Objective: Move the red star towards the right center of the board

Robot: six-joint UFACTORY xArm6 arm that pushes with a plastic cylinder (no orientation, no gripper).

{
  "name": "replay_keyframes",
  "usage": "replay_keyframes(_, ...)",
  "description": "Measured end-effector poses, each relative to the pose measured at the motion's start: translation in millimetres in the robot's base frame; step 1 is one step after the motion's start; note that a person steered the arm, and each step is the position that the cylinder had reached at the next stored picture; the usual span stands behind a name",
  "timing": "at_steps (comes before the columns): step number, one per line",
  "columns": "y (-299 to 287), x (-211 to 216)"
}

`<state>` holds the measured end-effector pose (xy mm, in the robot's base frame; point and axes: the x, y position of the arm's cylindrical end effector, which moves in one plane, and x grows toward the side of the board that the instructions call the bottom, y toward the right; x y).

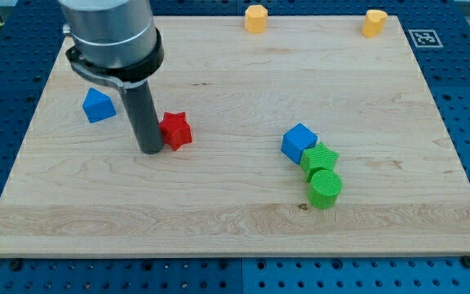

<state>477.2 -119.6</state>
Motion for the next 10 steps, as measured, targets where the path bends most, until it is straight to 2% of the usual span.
replay_keyframes(3, 13.4, 9.3)
replay_keyframes(4, 19.3, -1.7)
replay_keyframes(6, 58.8, -41.9)
replay_keyframes(9, 63.5, -107.5)
replay_keyframes(10, 117.7, -114.0)
